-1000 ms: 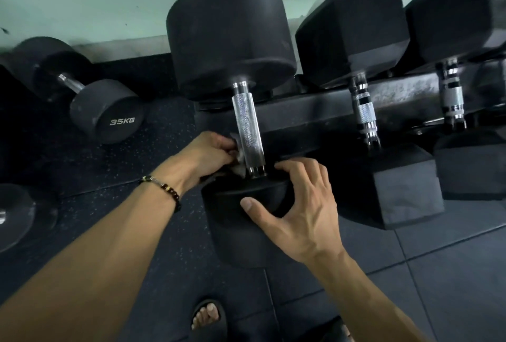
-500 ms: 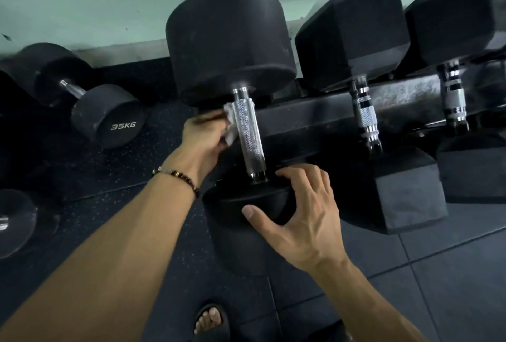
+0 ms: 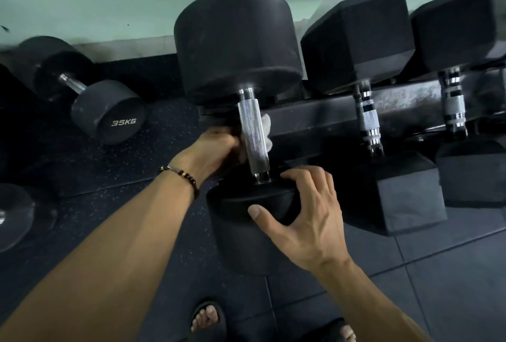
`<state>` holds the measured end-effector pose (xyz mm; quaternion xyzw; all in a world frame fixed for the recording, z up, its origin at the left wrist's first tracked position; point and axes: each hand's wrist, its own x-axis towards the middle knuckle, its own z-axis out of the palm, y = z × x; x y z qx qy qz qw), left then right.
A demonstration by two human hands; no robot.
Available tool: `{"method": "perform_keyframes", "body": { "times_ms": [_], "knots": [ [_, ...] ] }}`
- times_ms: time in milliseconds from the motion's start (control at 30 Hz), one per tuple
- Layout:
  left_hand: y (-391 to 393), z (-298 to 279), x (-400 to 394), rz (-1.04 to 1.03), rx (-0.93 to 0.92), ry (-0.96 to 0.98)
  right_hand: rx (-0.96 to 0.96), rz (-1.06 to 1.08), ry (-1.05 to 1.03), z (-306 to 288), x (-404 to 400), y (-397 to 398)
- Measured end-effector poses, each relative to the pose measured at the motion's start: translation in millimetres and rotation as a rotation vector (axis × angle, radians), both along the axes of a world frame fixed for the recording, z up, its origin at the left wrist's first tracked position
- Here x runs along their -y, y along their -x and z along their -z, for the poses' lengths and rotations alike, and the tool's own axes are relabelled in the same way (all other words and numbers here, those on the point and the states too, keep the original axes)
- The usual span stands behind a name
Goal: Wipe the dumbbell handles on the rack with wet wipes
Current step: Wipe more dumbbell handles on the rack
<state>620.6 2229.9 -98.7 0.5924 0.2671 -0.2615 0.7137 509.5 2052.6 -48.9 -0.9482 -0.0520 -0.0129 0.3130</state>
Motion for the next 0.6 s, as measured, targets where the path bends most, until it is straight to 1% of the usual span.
{"method": "perform_keyframes", "body": {
  "times_ms": [67,100,133,167,200,233,267,300,333,367,400,433,467,500,533,567,600],
  "knots": [
    [21.0,0.4,-12.3,0.332,-0.003,-0.181,0.003,-0.002,-0.002,0.1,0.5,0.1],
    [29.6,-1.1,-15.9,0.426,-0.011,-0.213,0.003,-0.001,-0.003,-0.2,0.5,0.1],
    [34.7,-1.9,-16.1,0.453,0.011,-0.236,0.001,-0.001,-0.002,-0.3,0.2,0.2],
    [34.3,-3.8,-12.4,0.427,0.066,-0.279,0.002,-0.001,0.001,-0.4,-0.1,0.5],
    [30.8,-6.6,-7.8,0.356,0.138,-0.325,0.005,0.001,0.003,-0.7,0.0,0.4],
    [24.3,-5.8,-3.0,0.234,0.182,-0.337,0.009,0.003,0.004,-0.8,-0.1,0.2],
    [18.9,-5.1,0.6,0.115,0.181,-0.304,0.010,0.006,0.003,-1.0,-0.3,0.2],
    [15.6,-3.2,1.6,0.076,0.177,-0.276,0.009,0.007,0.002,-0.9,-0.5,0.0],
    [16.2,-3.0,-0.1,0.123,0.171,-0.274,0.008,0.004,0.001,-0.4,-0.4,-0.1],
    [20.3,-4.2,-3.8,0.268,0.155,-0.307,0.009,0.002,0.000,0.0,0.0,0.2],
    [25.6,-7.1,-7.7,0.457,0.129,-0.349,0.015,0.003,0.000,0.3,0.4,-0.2],
    [30.3,-7.3,-11.2,0.580,0.099,-0.369,0.018,0.001,-0.002,0.4,0.6,0.0],
    [31.7,-7.5,-12.5,0.598,0.083,-0.379,0.019,0.003,-0.004,0.2,0.2,0.5],
    [30.0,-6.4,-11.7,0.545,0.099,-0.400,0.020,0.004,-0.004,0.1,-0.1,0.6],
    [27.9,-4.4,-8.9,0.427,0.112,-0.395,0.017,0.004,-0.004,0.0,0.0,0.9],
    [24.5,-2.9,-5.6,0.259,0.109,-0.345,0.014,0.007,-0.004,-0.2,0.0,1.0],
    [22.2,-4.0,-2.5,0.138,0.090,-0.276,0.012,0.010,-0.004,-0.8,-0.2,0.7]
  ]
}}
